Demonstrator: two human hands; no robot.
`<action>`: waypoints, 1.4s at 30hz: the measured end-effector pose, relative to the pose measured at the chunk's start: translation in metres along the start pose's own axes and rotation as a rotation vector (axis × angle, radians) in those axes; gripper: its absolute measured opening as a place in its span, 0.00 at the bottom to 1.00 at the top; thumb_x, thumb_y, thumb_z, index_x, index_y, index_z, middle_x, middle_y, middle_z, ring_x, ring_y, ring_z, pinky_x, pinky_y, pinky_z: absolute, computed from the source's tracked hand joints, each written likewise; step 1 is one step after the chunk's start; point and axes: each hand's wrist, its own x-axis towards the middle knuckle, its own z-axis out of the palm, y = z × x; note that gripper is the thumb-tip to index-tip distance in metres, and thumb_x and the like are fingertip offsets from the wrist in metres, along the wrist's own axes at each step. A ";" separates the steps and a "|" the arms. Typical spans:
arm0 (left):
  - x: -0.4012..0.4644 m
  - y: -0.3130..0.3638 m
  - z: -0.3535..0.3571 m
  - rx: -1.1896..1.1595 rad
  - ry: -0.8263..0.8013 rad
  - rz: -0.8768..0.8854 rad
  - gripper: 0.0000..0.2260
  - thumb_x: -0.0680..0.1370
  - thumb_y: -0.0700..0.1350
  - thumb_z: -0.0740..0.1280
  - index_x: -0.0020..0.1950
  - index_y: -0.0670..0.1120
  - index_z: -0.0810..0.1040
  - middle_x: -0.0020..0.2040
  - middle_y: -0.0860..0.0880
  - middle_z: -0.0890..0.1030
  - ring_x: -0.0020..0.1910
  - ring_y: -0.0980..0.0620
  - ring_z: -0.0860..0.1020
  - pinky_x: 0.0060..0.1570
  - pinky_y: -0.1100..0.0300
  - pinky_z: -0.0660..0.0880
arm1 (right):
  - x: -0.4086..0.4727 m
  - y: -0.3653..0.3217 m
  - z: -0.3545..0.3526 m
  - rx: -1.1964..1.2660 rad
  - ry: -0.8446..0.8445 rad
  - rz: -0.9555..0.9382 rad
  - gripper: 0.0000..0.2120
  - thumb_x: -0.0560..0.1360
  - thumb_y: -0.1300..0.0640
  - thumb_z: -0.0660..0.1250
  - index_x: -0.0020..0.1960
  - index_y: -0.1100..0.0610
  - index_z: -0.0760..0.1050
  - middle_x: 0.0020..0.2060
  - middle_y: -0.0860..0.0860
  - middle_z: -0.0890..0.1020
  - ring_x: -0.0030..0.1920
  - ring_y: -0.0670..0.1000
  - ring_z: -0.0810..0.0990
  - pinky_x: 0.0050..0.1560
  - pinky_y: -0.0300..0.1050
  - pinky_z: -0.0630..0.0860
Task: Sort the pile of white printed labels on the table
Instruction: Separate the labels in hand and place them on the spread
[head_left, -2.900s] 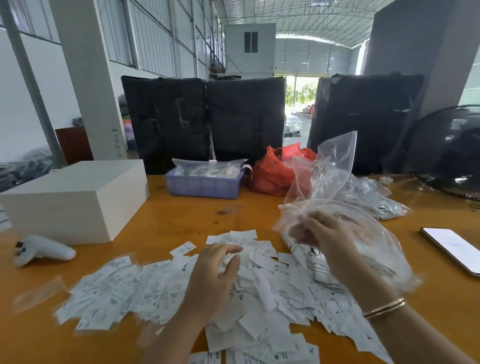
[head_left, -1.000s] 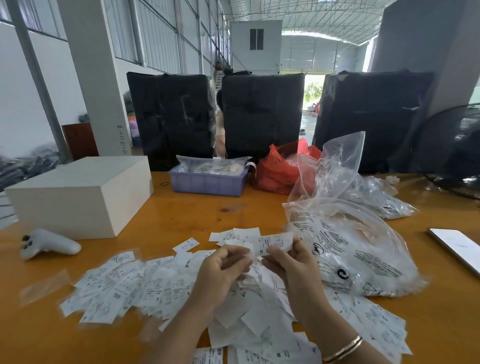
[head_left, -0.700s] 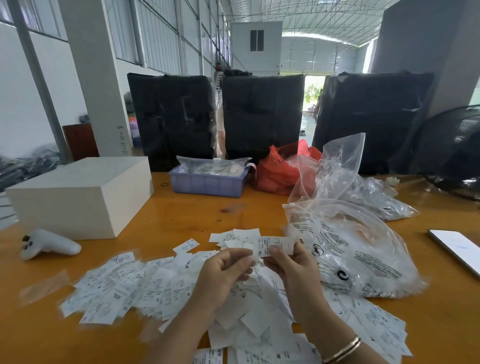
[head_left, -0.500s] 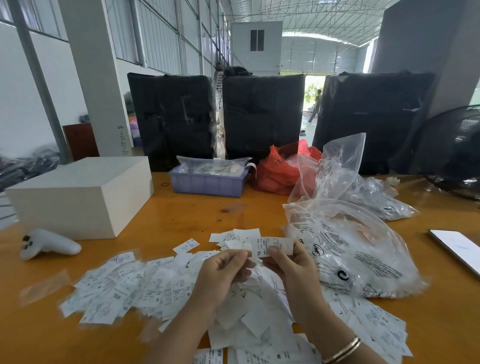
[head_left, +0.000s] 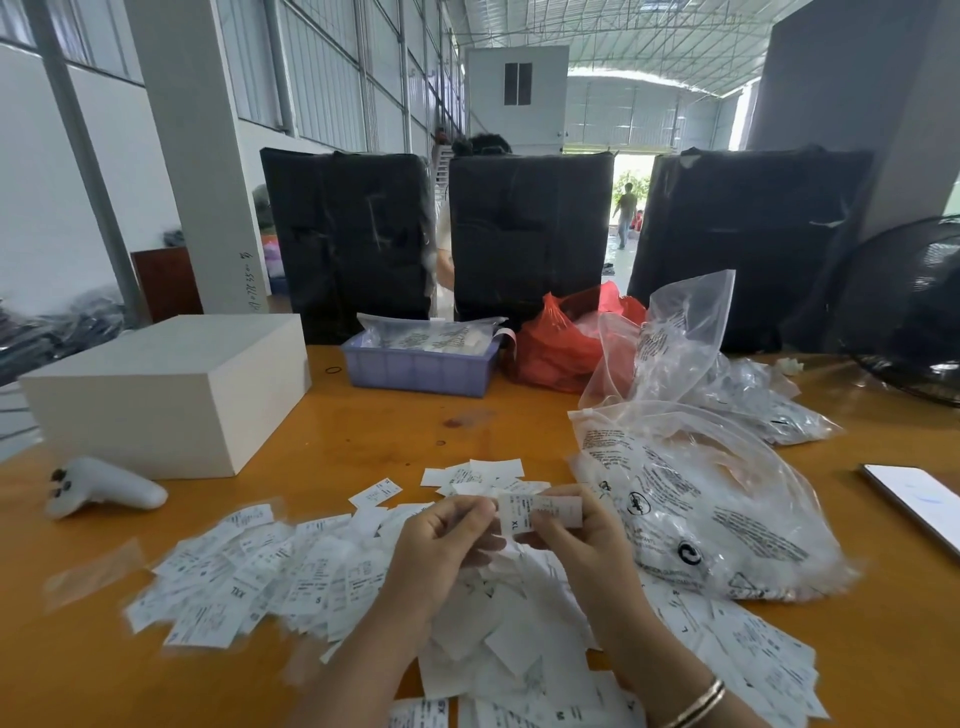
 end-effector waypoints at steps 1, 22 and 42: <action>0.000 0.000 0.001 0.025 -0.009 0.003 0.04 0.76 0.47 0.69 0.47 0.49 0.83 0.39 0.51 0.85 0.39 0.53 0.84 0.35 0.67 0.78 | -0.001 0.000 -0.001 -0.043 -0.025 -0.007 0.06 0.74 0.69 0.65 0.43 0.59 0.75 0.35 0.50 0.82 0.38 0.50 0.82 0.39 0.41 0.79; -0.003 -0.002 0.001 0.228 -0.032 0.094 0.04 0.74 0.49 0.70 0.47 0.52 0.83 0.39 0.57 0.84 0.40 0.61 0.82 0.36 0.71 0.74 | -0.008 0.002 0.008 -0.470 -0.008 -0.182 0.15 0.74 0.63 0.69 0.40 0.42 0.76 0.32 0.40 0.81 0.31 0.46 0.78 0.31 0.35 0.72; 0.012 0.009 -0.072 0.944 0.581 0.046 0.01 0.78 0.48 0.67 0.47 0.54 0.77 0.36 0.57 0.77 0.34 0.52 0.77 0.42 0.54 0.77 | 0.047 -0.032 -0.068 -0.878 0.414 -0.231 0.11 0.77 0.64 0.62 0.53 0.57 0.80 0.50 0.51 0.80 0.45 0.46 0.77 0.42 0.33 0.71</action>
